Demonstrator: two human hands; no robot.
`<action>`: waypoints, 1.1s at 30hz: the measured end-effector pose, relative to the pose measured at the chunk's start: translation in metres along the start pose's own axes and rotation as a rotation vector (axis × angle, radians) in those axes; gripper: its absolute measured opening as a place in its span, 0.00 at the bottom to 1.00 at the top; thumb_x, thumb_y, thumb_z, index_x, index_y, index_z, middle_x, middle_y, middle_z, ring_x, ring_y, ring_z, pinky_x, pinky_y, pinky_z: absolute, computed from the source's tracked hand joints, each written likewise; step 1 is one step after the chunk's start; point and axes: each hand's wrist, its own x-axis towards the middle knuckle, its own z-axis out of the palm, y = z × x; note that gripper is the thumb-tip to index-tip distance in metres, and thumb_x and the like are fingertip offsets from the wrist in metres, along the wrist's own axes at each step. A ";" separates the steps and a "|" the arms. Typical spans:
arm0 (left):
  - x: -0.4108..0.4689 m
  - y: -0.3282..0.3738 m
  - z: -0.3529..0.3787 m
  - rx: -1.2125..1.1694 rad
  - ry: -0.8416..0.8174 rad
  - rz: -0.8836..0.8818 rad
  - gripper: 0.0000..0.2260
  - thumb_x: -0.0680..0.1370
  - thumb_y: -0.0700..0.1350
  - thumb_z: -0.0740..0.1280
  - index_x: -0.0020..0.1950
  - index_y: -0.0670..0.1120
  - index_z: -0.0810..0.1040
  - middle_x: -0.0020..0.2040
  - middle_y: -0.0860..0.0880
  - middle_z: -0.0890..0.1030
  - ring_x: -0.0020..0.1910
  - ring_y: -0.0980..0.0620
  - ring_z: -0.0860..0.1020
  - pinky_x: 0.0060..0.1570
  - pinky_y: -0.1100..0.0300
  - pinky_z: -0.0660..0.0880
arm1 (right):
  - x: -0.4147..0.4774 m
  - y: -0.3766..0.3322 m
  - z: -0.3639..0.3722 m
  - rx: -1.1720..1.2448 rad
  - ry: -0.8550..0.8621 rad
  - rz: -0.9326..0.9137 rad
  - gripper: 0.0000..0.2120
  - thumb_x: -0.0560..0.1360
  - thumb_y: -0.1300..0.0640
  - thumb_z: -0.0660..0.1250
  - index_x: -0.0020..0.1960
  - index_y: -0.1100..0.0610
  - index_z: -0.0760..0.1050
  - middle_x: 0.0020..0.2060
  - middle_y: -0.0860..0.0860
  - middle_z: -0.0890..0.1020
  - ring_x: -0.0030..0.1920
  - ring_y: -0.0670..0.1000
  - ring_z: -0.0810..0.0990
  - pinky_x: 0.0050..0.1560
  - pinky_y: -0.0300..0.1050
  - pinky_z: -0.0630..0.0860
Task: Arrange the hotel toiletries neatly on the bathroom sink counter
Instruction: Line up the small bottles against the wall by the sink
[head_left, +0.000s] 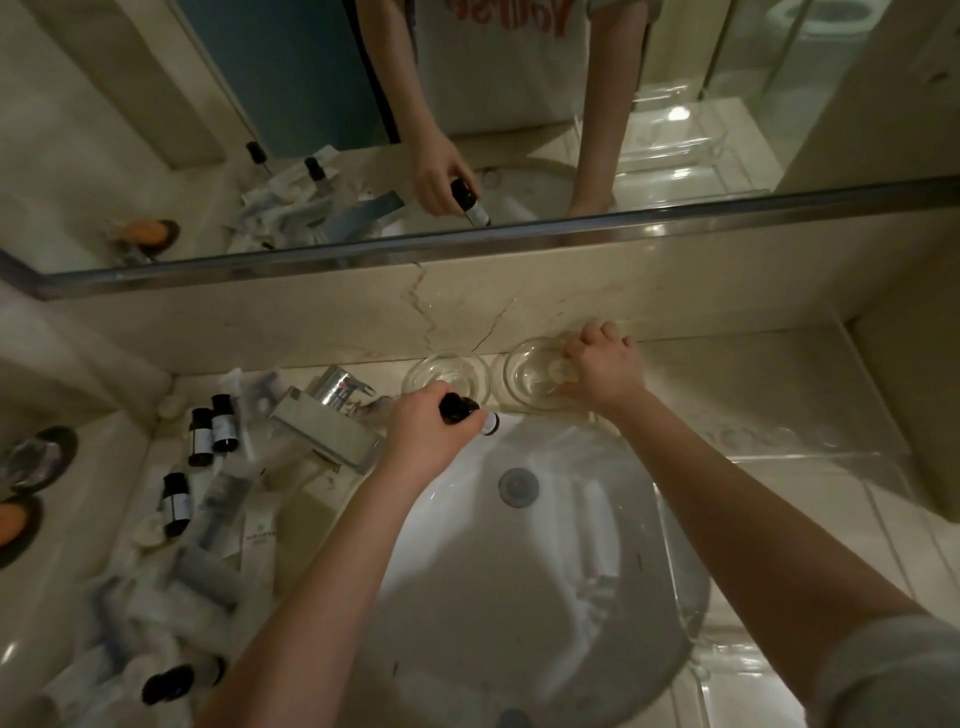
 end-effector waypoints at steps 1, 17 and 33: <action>0.000 0.001 0.000 0.001 0.000 0.003 0.14 0.71 0.50 0.72 0.46 0.40 0.78 0.39 0.47 0.79 0.38 0.51 0.75 0.31 0.69 0.65 | -0.001 0.000 0.000 0.001 -0.006 -0.001 0.30 0.68 0.42 0.69 0.64 0.56 0.70 0.62 0.57 0.71 0.64 0.59 0.66 0.58 0.53 0.66; 0.008 0.085 0.022 0.115 -0.055 0.116 0.20 0.75 0.58 0.64 0.37 0.42 0.75 0.32 0.47 0.72 0.39 0.42 0.76 0.35 0.58 0.63 | -0.098 -0.018 -0.024 0.818 0.294 -0.085 0.19 0.64 0.52 0.77 0.51 0.56 0.77 0.44 0.50 0.81 0.44 0.48 0.73 0.44 0.38 0.67; 0.013 0.132 0.055 -0.109 -0.296 0.308 0.08 0.72 0.45 0.72 0.49 0.44 0.80 0.31 0.55 0.71 0.29 0.59 0.68 0.32 0.67 0.66 | -0.115 0.043 -0.042 0.889 0.255 0.064 0.13 0.68 0.58 0.74 0.51 0.56 0.80 0.42 0.45 0.78 0.43 0.46 0.73 0.38 0.28 0.64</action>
